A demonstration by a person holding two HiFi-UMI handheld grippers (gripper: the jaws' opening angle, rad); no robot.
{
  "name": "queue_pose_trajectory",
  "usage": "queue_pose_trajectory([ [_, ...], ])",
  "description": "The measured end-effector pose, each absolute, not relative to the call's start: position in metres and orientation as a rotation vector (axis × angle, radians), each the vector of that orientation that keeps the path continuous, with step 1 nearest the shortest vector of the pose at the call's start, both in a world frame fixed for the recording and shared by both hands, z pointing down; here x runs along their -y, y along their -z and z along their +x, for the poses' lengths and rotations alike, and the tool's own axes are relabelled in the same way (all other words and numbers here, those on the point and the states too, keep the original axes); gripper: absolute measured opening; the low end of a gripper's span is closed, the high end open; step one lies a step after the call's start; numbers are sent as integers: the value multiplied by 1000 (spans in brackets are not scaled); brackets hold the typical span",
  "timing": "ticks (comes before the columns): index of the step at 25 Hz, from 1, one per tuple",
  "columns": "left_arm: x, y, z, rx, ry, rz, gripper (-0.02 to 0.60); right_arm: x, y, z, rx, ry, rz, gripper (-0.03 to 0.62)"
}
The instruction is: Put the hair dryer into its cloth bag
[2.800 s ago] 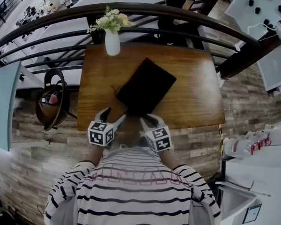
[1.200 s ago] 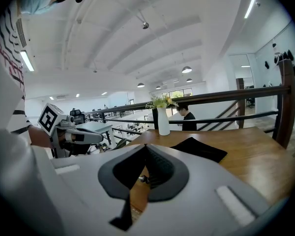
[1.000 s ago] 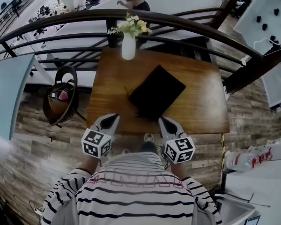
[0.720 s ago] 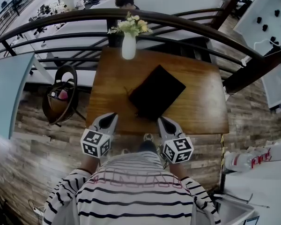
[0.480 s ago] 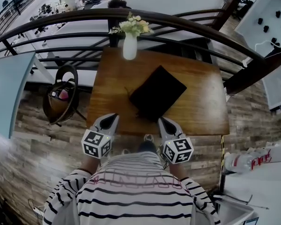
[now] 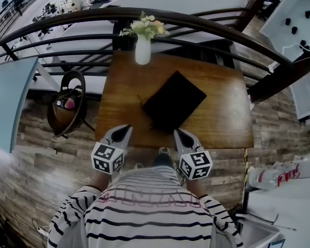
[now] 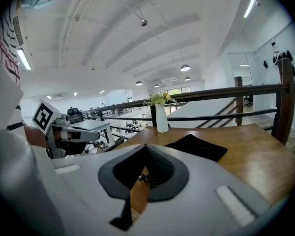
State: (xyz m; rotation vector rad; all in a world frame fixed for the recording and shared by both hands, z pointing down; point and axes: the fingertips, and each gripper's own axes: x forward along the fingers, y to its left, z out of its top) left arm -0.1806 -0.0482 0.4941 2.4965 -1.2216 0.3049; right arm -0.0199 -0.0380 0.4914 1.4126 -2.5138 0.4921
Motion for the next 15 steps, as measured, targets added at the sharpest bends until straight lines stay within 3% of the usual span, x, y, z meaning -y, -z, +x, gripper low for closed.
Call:
queue_pose_trajectory([
  [15,63,-498,-171,1235,-287,2479,1,54,-496,-16,2529,-502,1380,0],
])
